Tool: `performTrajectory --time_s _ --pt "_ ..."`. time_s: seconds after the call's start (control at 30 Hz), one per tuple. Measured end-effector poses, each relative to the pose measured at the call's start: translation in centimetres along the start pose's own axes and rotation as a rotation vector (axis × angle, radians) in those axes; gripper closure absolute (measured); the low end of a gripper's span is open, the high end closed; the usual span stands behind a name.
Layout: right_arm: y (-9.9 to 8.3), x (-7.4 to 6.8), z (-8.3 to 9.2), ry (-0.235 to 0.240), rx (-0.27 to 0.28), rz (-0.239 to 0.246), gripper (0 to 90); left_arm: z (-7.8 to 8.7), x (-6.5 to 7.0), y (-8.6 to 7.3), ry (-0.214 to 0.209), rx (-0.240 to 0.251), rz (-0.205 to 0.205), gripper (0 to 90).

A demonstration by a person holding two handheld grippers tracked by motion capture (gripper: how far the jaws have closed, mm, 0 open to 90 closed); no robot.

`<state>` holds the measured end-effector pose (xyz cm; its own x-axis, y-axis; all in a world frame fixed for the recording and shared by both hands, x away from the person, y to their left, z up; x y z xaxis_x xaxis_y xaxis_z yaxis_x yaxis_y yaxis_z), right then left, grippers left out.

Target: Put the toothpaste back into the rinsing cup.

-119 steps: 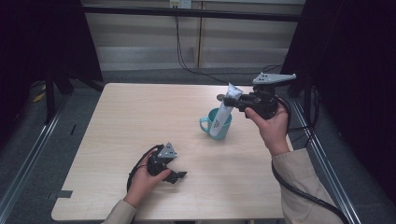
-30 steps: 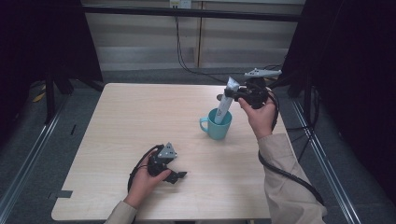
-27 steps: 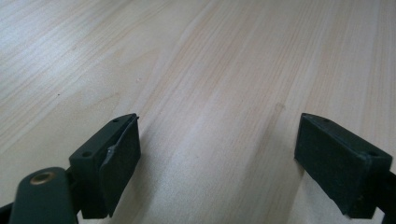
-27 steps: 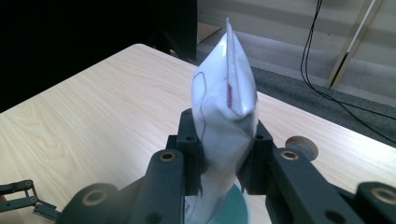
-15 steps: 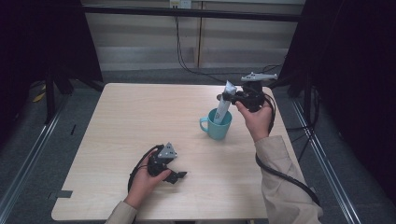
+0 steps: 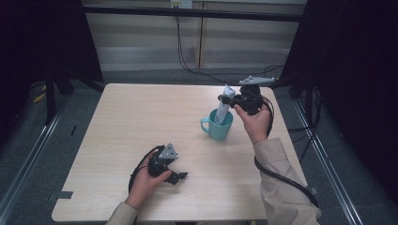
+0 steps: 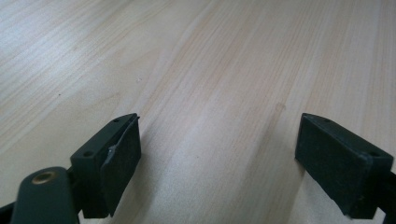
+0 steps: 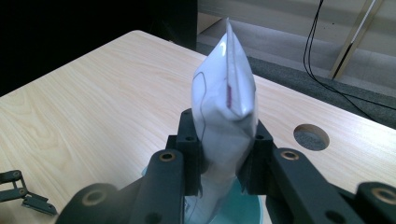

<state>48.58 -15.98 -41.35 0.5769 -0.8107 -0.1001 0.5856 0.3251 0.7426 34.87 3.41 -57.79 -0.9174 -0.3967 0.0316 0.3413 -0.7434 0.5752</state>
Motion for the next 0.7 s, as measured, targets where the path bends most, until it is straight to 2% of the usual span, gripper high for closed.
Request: performTrajectory --time_s 0.7 --pt "-0.72 -0.27 -0.90 0.000 -0.014 0.002 73.0 0.01 -0.01 0.00 0.001 -0.001 -0.002 14.2"
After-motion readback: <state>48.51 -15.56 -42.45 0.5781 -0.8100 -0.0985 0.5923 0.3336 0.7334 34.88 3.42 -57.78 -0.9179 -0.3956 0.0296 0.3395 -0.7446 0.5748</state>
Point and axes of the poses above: each handheld gripper's, and its own axes: z roughly backward along the jaws, y roughly out of its top, x roughly to its right, the point moved 10 cm from there along -z, roughly forward along the jaws, and after that the axes turned 12 degrees about -x, right-handed, at the moved point
